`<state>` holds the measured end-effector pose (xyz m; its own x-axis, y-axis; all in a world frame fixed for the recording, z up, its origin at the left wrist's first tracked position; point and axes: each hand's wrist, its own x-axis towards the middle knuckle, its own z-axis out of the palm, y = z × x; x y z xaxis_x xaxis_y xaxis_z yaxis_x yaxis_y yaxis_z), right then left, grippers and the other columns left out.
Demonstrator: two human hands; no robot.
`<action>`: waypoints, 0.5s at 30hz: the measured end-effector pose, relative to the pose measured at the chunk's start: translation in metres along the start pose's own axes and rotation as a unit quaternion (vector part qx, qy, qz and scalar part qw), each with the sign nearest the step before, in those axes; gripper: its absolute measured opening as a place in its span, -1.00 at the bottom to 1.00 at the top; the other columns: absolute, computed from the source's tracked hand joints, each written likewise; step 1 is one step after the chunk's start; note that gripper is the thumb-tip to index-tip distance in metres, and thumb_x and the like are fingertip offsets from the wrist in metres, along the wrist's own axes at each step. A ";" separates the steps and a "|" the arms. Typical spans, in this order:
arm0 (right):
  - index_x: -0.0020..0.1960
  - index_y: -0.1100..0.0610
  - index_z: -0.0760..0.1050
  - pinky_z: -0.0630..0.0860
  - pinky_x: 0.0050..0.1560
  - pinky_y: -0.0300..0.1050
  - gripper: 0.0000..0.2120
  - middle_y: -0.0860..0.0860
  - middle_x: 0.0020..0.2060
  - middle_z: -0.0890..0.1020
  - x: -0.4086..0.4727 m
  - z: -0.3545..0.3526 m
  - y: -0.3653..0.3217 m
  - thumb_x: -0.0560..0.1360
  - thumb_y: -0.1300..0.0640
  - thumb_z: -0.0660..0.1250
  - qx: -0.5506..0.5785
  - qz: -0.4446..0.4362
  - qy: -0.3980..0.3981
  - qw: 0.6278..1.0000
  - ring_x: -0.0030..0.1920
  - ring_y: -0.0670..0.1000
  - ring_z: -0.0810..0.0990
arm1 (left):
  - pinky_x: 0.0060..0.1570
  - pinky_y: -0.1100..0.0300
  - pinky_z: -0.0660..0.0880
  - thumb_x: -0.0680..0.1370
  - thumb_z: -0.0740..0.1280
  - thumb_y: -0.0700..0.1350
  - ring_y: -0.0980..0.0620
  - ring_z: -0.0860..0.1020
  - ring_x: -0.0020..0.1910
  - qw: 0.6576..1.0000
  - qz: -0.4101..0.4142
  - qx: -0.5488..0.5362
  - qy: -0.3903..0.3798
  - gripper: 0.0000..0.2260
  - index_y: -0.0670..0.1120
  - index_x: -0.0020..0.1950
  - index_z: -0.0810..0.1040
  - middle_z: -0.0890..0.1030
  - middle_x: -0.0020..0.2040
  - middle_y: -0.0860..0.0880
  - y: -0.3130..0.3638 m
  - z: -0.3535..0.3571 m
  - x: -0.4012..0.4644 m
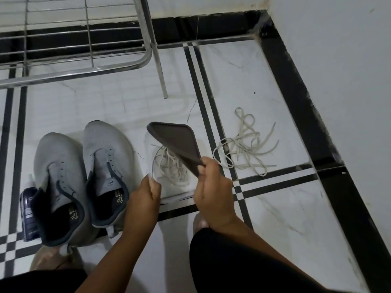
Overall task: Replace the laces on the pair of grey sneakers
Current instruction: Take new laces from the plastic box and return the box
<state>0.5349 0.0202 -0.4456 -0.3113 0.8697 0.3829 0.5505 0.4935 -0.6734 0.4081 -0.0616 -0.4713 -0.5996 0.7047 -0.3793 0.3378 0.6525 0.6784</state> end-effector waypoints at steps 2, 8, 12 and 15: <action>0.09 0.21 0.39 0.36 -0.40 -0.47 -0.84 -0.16 -0.34 0.48 0.017 -0.007 0.003 0.64 0.17 0.07 0.047 0.113 0.068 0.990 -0.35 -0.21 0.52 | -0.22 -0.06 0.49 0.65 0.04 -0.05 -0.18 0.52 -0.28 0.999 -0.027 0.022 0.027 -0.71 -0.20 -0.08 0.43 0.55 -0.25 -0.22 -0.011 0.002 -0.002; 0.13 0.05 0.37 0.51 -0.09 -0.40 -0.79 -0.08 -0.10 0.61 0.036 -0.032 0.039 0.57 0.00 0.30 0.183 0.333 -0.002 0.925 -0.09 -0.22 0.59 | -0.25 -0.04 0.54 0.62 0.09 -0.03 -0.15 0.57 -0.28 0.998 -0.041 0.028 0.040 -0.74 -0.13 0.21 0.39 0.57 -0.22 -0.16 -0.013 0.006 -0.010; 0.11 0.00 0.39 0.58 0.15 0.00 -0.76 -0.01 0.06 0.63 0.010 -0.031 0.070 0.51 0.05 0.40 0.265 0.430 -0.023 0.863 0.09 -0.03 0.63 | -0.25 0.11 0.33 0.61 0.14 -0.18 -0.09 0.42 -0.30 0.996 -0.051 0.054 0.057 -0.69 -0.19 0.35 0.33 0.49 -0.25 -0.13 0.000 -0.004 0.000; 0.06 -0.02 0.40 0.56 0.16 0.12 -0.82 0.04 0.07 0.62 -0.003 -0.022 0.092 0.53 0.10 0.38 0.292 0.484 -0.056 0.823 0.12 0.07 0.62 | -0.22 0.11 0.34 0.61 0.12 -0.21 -0.11 0.43 -0.27 0.996 -0.048 0.059 0.044 -0.66 -0.17 0.39 0.29 0.49 -0.22 -0.19 0.005 -0.009 0.004</action>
<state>0.6034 0.0633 -0.4944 -0.0335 0.8338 -0.5510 0.1277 -0.5432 -0.8298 0.4015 -0.0580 -0.4637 -0.6924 0.6139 -0.3790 0.3563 0.7478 0.5603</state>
